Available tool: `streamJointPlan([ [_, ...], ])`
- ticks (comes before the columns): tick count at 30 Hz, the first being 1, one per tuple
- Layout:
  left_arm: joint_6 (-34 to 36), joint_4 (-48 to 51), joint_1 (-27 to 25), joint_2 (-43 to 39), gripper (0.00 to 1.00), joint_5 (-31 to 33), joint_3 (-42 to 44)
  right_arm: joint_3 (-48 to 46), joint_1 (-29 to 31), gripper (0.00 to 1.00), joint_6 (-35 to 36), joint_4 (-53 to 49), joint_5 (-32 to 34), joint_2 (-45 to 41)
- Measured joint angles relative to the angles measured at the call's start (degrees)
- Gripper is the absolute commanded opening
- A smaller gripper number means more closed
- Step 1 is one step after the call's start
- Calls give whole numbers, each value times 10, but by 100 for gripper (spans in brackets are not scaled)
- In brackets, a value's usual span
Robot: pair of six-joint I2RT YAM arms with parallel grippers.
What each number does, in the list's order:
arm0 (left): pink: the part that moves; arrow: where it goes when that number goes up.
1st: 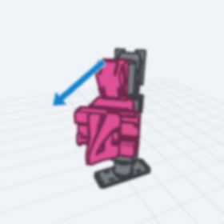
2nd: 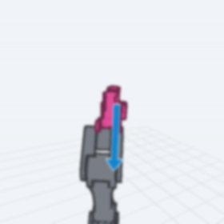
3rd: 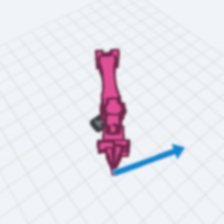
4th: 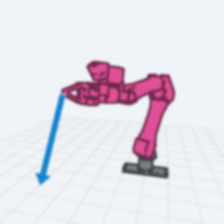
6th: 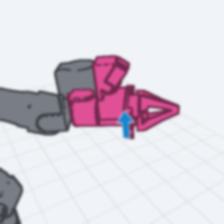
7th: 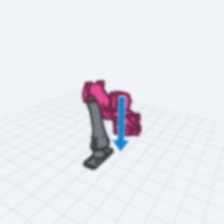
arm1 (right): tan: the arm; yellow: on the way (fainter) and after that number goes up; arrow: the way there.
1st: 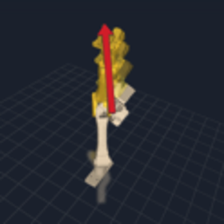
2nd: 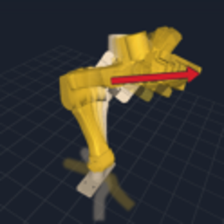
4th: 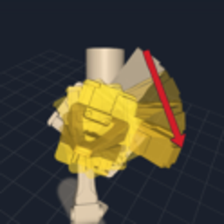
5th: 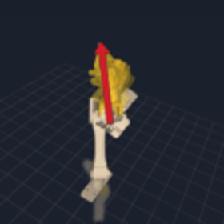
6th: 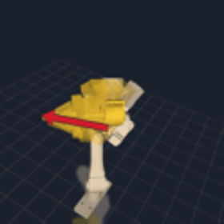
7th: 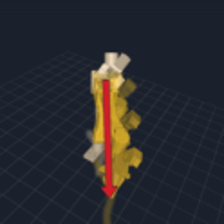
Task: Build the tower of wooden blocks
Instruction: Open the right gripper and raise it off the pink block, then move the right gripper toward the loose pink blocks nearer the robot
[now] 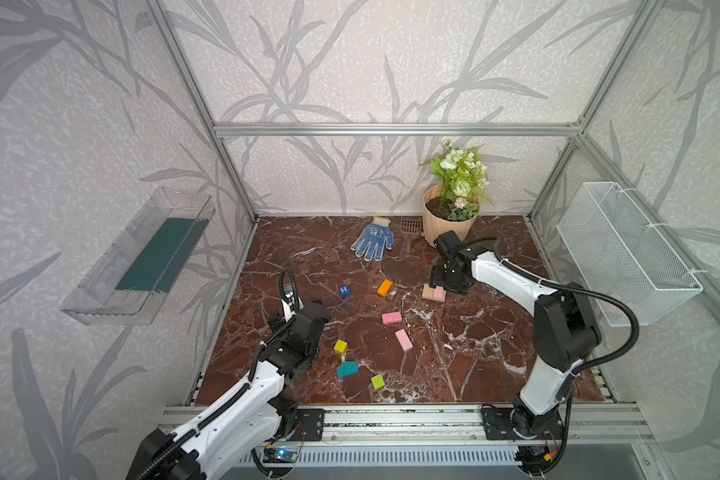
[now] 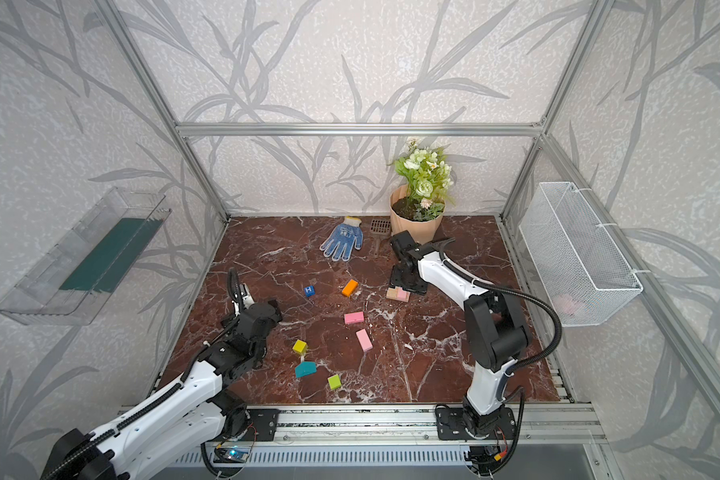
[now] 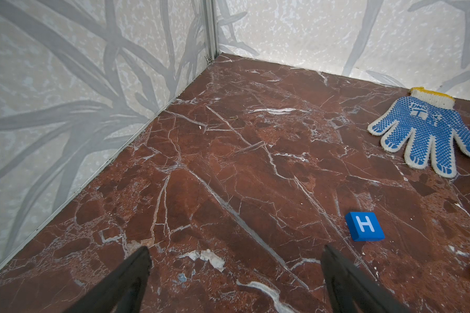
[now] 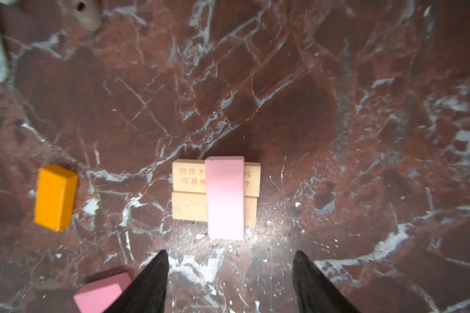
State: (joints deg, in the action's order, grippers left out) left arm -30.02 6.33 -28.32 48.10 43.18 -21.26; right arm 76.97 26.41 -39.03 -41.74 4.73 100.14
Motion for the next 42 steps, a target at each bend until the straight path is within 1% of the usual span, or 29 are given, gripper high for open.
streamJointPlan([
  [4, 0, -1, 0, 1, 98, 0, 0, -26, 29, 82, 11, 15, 18, -86],
  [12, 0, -4, 0, 2, 98, 0, 0, -119, 103, 85, 51, 99, 55, -250],
  [13, 0, -4, 0, 2, 98, 0, 0, -136, 106, 86, 53, 115, 58, -273],
  [14, 0, -4, 0, 2, 98, 0, 0, -153, 108, 89, 55, 130, 61, -293],
  [16, 0, -5, 0, 3, 98, 0, 0, -197, 108, 98, 58, 168, 71, -342],
  [17, 0, -5, 0, 3, 98, 0, 0, -215, 108, 100, 59, 183, 77, -361],
  [20, 0, -6, 0, 3, 98, 0, 0, -275, 108, 99, 61, 238, 98, -415],
  [23, 0, -6, 0, 3, 98, 0, 0, -339, 108, 99, 82, 308, 97, -450],
  [25, 0, -6, 0, 3, 98, 0, 0, -363, 107, 99, 100, 323, 86, -460],
  [30, 0, -6, 0, 3, 98, 0, 0, -365, 107, 99, 115, 334, 53, -462],
  [33, 0, -6, 0, 3, 97, -1, 0, -365, 107, 99, 115, 349, 25, -451],
  [35, 0, -6, 0, 3, 98, -1, 0, -365, 114, 100, 115, 358, 10, -427],
  [38, 0, -6, 0, 3, 98, -1, 0, -359, 139, 97, 116, 347, 2, -380],
  [42, 0, -6, 0, 2, 97, -3, 0, -337, 200, 90, 117, 316, 8, -325],
])
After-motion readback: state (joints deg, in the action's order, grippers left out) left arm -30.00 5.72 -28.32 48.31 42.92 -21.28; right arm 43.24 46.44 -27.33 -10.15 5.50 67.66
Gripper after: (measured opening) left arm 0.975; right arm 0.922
